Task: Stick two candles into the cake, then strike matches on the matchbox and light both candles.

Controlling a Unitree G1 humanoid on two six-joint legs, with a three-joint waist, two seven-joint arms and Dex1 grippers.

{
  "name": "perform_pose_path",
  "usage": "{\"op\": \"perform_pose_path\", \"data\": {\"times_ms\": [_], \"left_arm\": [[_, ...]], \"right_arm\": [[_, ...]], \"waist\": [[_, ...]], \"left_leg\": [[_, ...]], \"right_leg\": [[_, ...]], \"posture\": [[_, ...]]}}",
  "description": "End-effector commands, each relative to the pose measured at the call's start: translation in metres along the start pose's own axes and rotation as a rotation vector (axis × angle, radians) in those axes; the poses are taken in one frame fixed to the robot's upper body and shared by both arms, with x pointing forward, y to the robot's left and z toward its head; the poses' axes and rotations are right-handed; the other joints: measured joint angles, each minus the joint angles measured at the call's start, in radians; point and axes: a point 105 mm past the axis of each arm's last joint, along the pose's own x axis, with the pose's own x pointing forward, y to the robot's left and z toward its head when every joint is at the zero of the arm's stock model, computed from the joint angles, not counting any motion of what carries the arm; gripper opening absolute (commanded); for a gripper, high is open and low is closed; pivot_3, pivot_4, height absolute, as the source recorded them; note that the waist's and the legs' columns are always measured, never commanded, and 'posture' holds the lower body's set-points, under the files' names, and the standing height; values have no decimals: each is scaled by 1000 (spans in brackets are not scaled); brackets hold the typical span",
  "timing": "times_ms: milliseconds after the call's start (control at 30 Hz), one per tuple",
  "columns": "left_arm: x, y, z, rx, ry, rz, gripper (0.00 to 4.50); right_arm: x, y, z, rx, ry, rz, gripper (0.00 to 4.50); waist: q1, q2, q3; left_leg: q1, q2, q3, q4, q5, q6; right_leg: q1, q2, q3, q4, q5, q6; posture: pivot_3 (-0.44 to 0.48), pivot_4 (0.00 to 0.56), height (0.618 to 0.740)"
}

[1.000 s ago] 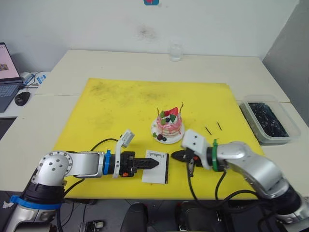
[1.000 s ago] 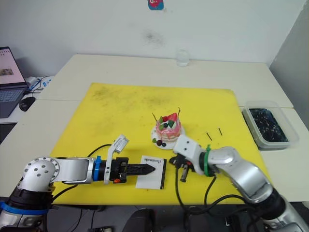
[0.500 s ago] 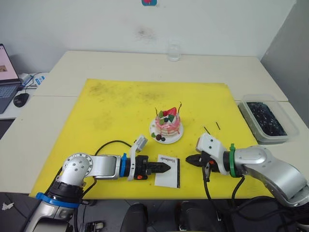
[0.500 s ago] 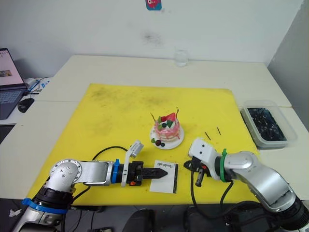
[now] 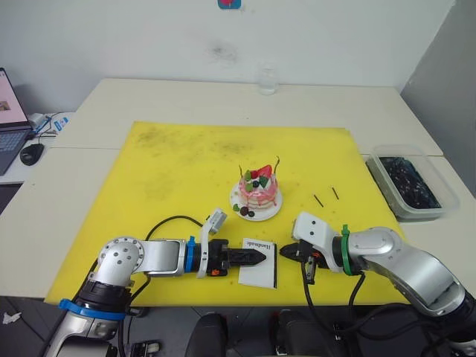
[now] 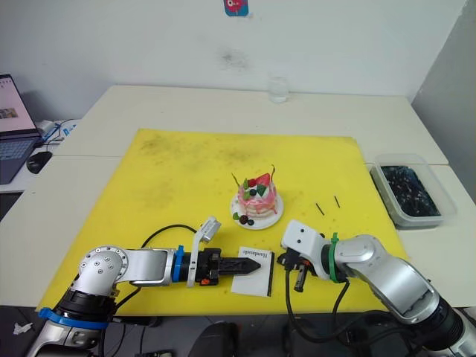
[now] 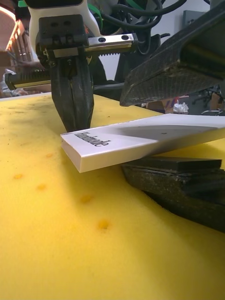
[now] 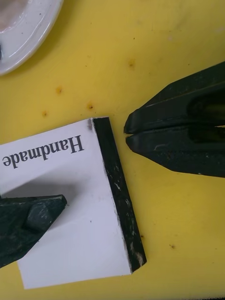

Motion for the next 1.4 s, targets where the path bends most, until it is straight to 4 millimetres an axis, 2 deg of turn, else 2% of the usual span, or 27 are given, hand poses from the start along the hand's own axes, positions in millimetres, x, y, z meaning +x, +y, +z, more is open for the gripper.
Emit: {"op": "perform_pose_path", "data": {"times_ms": [33, 567, 833, 1033, 1400], "left_arm": [[-3, 13, 3, -13, -23, 66, 2058], [-1, 14, 3, -7, -26, 79, 2058], [-1, 15, 2, -6, -27, 88, 2058], [-1, 16, 1, -6, -27, 95, 2058], [1, 15, 2, -4, -28, 91, 2058]], "right_arm": [[1, 5, 10, -30, -28, 20, 0], [3, 7, 15, -17, -42, 31, 0], [-2, 11, 10, -21, -16, 34, 0], [-8, 21, 7, -12, 3, 80, 0], [1, 26, 19, -19, -31, 119, 0]], "waist": [[0, 0, 0], [0, 0, 0], [0, 0, 0], [1, 0, 0], [0, 0, 0]], "left_leg": [[0, 0, 0, 0, 0, 0], [0, 0, 0, 0, 0, 0], [0, 0, 0, 0, 0, 0], [0, 0, 0, 0, 0, 0], [0, -1, 0, 0, 0, 0]], "right_leg": [[0, 0, 0, 0, 0, 0], [0, 0, 0, 0, 0, 0], [0, 0, 0, 0, 0, 0], [0, -1, 0, 0, 0, 0], [0, -1, 0, 0, 0, 0]], "posture": [[0, 150, 740], [0, 150, 740], [0, 150, 740], [0, 150, 740], [0, 150, 740]]}}
